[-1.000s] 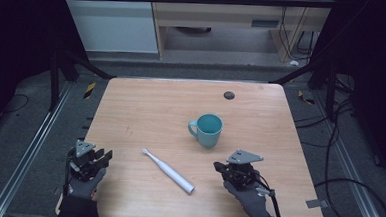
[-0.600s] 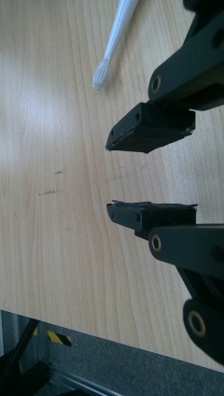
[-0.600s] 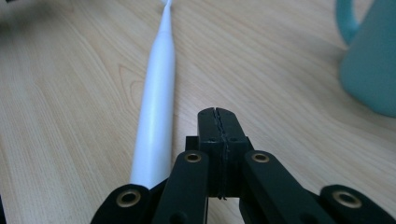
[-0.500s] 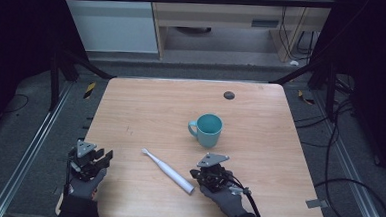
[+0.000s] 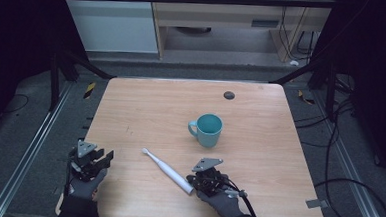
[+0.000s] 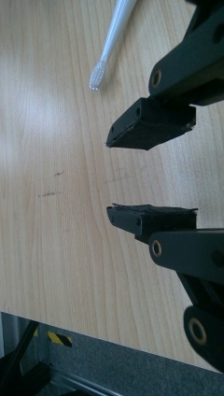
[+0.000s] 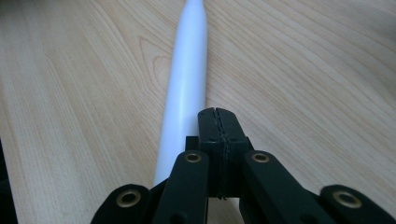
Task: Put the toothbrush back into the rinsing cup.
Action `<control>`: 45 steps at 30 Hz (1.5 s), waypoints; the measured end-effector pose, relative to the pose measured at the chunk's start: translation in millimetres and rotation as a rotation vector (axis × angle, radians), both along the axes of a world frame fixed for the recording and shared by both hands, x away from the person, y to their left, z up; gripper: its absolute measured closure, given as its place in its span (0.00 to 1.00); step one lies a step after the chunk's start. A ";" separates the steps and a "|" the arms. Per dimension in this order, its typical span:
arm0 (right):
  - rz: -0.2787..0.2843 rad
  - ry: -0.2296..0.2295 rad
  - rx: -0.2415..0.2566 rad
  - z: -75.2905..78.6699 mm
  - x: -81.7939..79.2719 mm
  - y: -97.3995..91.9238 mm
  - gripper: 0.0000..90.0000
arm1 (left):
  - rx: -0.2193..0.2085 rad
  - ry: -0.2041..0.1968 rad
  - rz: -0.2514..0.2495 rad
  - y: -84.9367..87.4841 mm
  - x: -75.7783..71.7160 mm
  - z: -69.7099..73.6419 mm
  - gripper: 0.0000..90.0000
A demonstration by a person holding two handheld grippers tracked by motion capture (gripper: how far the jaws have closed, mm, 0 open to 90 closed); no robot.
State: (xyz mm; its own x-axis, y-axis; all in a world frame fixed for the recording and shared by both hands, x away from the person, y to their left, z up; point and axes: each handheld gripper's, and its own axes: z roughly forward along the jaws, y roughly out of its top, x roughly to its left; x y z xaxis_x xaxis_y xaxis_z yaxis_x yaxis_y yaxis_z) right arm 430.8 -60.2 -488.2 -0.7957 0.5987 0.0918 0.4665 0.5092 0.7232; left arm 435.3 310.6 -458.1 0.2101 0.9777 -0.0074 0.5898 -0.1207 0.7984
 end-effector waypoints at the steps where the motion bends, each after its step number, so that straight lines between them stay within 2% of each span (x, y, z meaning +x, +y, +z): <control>1: 0.003 0.007 0.001 -0.3 -0.5 0.5 1.00 | 0.000 0.001 -0.001 0.0 0.1 0.0 0.66; 21: 0.064 0.037 0.017 -9.4 -10.4 23.0 1.00 | 0.002 0.013 -0.014 -2.7 1.7 -2.6 0.56; 27: 0.052 0.034 0.021 -8.8 -10.4 21.9 1.00 | -0.002 0.019 -0.040 -9.0 1.4 -2.1 0.53; 30: 0.022 0.017 0.034 -4.3 -7.1 11.7 1.00 | -0.004 0.023 -0.071 -16.5 0.5 -1.4 0.50; 31: -0.011 -0.005 0.030 -0.2 -3.7 1.5 0.99 | -0.002 0.024 -0.084 -20.0 0.1 -1.0 0.49; 32: -0.011 -0.005 0.030 -0.2 -3.7 1.5 0.99 | -0.006 0.024 -0.093 -23.2 -0.4 -0.6 0.49; 33: -0.024 -0.012 0.032 1.4 -2.4 -3.1 0.99 | -0.003 0.025 -0.113 -28.8 -1.2 0.3 0.48; 34: -0.062 -0.026 0.039 5.7 1.1 -16.3 0.98 | -0.003 0.025 -0.123 -32.9 -1.7 0.7 0.47; 36: -0.081 -0.036 0.039 7.7 2.7 -22.9 0.97 | 0.006 0.025 -0.163 -45.2 -3.3 1.9 0.46; 42: -0.175 -0.085 0.024 17.3 9.6 -60.5 0.95 | 0.031 0.067 -0.280 -77.7 -6.6 1.5 0.44; 45: -0.233 -0.108 0.025 23.5 11.8 -83.5 0.89 | 0.036 0.079 -0.316 -87.2 -7.9 1.9 0.44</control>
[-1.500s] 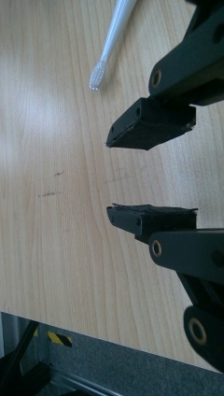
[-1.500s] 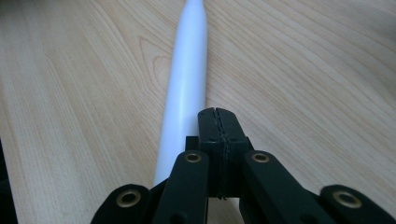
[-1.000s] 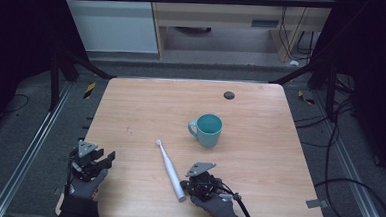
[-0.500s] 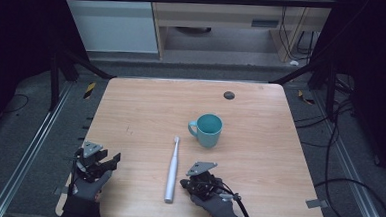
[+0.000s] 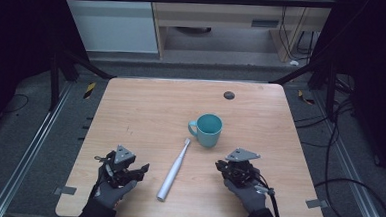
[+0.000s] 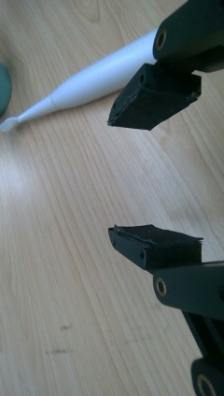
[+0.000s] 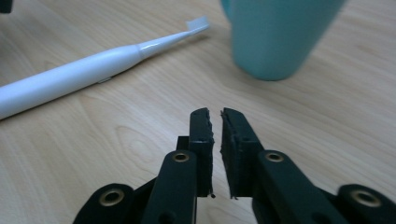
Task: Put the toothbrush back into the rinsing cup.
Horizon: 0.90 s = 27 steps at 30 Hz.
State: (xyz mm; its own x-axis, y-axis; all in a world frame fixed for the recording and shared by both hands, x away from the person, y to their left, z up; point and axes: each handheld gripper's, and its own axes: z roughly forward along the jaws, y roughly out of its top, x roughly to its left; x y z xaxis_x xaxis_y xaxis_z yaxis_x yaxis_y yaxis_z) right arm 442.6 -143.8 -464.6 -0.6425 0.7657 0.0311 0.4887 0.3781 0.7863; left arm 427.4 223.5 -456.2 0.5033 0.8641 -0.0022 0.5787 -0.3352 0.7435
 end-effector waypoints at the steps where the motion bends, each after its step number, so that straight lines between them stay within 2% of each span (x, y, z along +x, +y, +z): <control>1: -0.007 -0.007 -0.001 1.0 0.6 -4.0 0.87 | -0.001 -0.002 -0.006 -2.1 -0.4 0.5 0.44; 2: -0.007 -0.007 -0.001 1.0 0.6 -4.0 0.87 | -0.001 -0.003 -0.015 -4.1 -1.0 1.5 0.44; 9: -0.089 -0.024 -0.028 3.5 0.8 -42.6 0.75 | 0.006 0.009 -0.067 -20.4 -2.4 6.4 0.43; 10: -0.108 -0.024 -0.025 2.9 0.7 -49.2 0.73 | 0.022 0.023 -0.087 -22.7 -1.9 6.6 0.42; 14: -0.153 -0.031 -0.048 0.9 2.2 -64.9 0.68 | 0.038 0.044 -0.118 -30.5 -1.2 6.6 0.41; 18: -0.181 -0.026 -0.056 -1.3 3.3 -74.3 0.65 | 0.044 0.051 -0.151 -40.4 -1.8 9.8 0.40; 22: -0.202 -0.023 -0.075 -3.5 4.6 -79.7 0.63 | 0.074 0.057 -0.160 -50.0 -0.7 12.2 0.36; 27: -0.213 -0.023 -0.088 -4.6 5.9 -81.9 0.62 | 0.087 0.091 -0.165 -56.0 2.5 15.1 0.35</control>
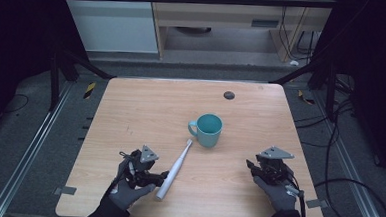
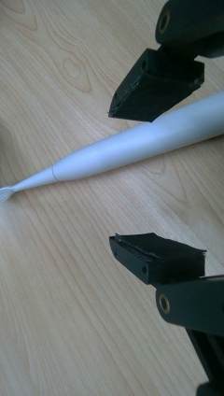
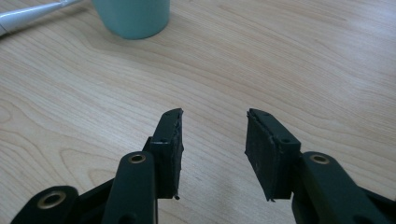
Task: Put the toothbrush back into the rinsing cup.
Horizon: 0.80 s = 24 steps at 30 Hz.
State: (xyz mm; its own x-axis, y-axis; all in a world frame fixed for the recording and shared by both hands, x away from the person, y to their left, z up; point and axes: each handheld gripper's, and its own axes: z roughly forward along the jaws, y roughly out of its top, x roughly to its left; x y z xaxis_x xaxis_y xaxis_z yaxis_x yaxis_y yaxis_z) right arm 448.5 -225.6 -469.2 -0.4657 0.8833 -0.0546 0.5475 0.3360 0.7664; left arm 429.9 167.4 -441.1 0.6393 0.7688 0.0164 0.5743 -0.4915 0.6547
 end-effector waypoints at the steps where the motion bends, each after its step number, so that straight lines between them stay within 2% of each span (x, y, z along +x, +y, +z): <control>1: 0.001 0.000 -0.003 0.1 0.1 -0.6 0.62 | -0.002 0.010 -0.001 -0.7 0.8 0.5 0.34; 7: -0.009 0.004 -0.012 0.6 0.7 -4.1 0.61 | -0.025 0.071 -0.014 -7.9 6.9 4.9 0.32; 10: -0.020 0.012 -0.009 0.1 0.7 -6.1 0.61 | -0.015 0.086 -0.019 -12.8 9.7 6.5 0.32; 18: -0.017 0.009 -0.027 -1.6 0.8 -6.4 0.61 | 0.045 0.140 -0.022 -27.3 15.8 4.2 0.34; 21: -0.013 0.011 -0.048 -3.7 1.6 -5.9 0.61 | 0.072 0.178 -0.025 -31.0 18.6 1.8 0.35; 24: -0.011 0.019 -0.049 -5.5 1.3 -4.8 0.61 | 0.099 0.211 -0.028 -35.2 21.5 -0.6 0.37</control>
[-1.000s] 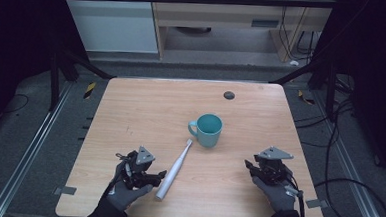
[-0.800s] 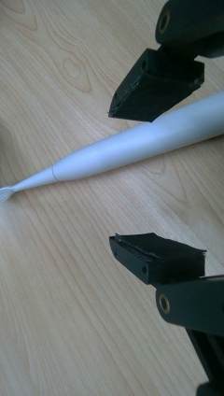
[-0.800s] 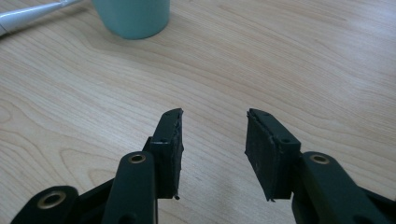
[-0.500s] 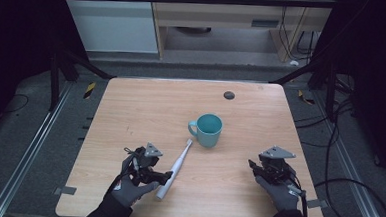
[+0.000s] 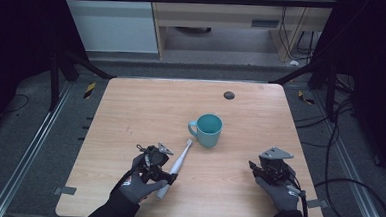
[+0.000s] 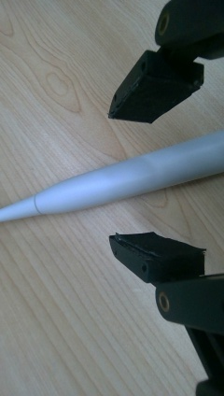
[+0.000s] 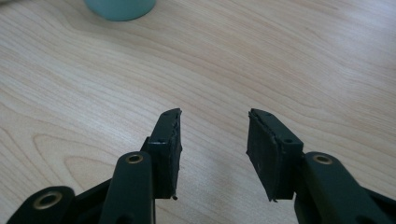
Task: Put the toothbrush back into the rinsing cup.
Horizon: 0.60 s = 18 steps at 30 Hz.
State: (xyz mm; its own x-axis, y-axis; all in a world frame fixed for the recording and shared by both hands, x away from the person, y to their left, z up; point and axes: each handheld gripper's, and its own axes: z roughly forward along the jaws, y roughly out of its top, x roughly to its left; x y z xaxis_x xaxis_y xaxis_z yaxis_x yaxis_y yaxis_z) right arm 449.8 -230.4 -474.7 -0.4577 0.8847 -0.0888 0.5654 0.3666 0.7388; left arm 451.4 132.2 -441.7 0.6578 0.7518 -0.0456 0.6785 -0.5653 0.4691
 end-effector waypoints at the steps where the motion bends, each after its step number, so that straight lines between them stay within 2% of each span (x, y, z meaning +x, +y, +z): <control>1: 0.003 0.004 -0.006 -0.8 -0.4 0.1 0.61 | 0.010 0.006 -0.002 -1.1 1.3 -0.7 0.38; 4: 0.008 0.010 -0.022 -3.1 -0.7 0.7 0.61 | 0.037 0.034 0.001 -4.0 5.2 -5.2 0.39; 7: 0.009 0.011 -0.018 -3.4 0.5 0.7 0.61 | 0.051 0.059 0.008 -5.3 7.4 -11.0 0.41; 13: 0.012 0.026 -0.024 -5.0 2.5 1.4 0.62 | 0.056 0.083 0.014 -6.5 8.6 -14.9 0.45; 18: 0.013 0.031 -0.028 -5.2 3.1 2.0 0.63 | 0.057 0.118 0.024 -8.3 12.5 -17.9 0.48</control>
